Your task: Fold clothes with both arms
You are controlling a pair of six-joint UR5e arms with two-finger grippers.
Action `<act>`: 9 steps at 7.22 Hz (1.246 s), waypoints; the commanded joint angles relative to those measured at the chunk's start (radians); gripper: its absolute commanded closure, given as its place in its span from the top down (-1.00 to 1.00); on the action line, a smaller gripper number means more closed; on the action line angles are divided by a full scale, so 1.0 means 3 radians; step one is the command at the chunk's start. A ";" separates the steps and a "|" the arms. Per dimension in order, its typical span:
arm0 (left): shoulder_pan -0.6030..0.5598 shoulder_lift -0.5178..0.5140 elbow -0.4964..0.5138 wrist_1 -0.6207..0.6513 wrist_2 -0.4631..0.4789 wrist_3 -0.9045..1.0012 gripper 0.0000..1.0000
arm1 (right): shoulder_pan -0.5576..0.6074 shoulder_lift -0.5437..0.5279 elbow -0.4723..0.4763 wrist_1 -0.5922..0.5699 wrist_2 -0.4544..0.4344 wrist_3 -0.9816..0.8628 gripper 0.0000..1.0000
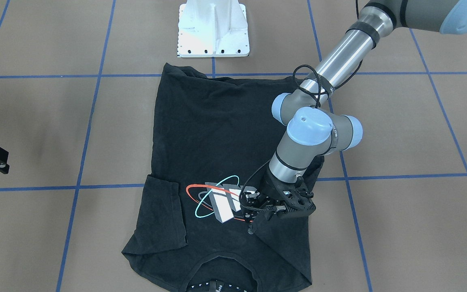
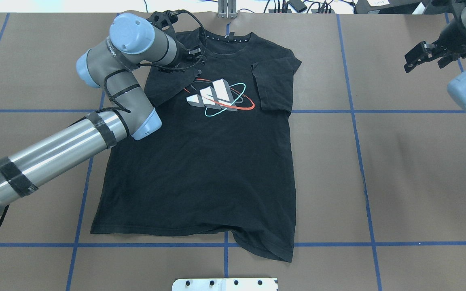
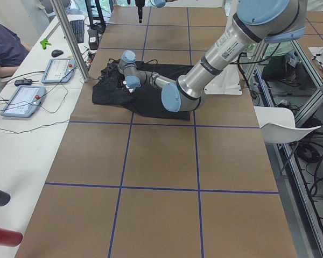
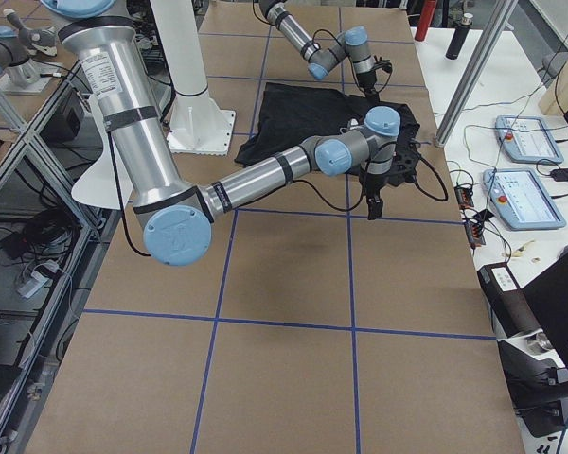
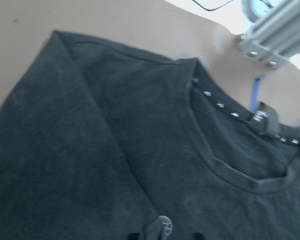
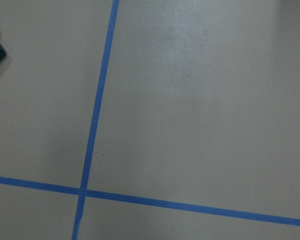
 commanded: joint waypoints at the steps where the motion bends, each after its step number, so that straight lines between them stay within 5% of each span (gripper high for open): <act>1: -0.0046 0.0377 -0.0507 0.0032 -0.0313 0.0151 1.00 | -0.0020 -0.0002 0.0115 0.0002 0.0008 0.0317 0.99; 6: -0.0052 0.1879 -0.2144 0.0344 -0.0544 0.0739 1.00 | -0.0744 -0.0517 0.1330 0.0007 -0.0089 0.1876 0.99; 9: -0.0031 0.2536 -0.2785 0.0344 -0.0554 0.0826 1.00 | -0.1679 -0.0528 0.1746 -0.0003 -0.0854 0.2863 0.99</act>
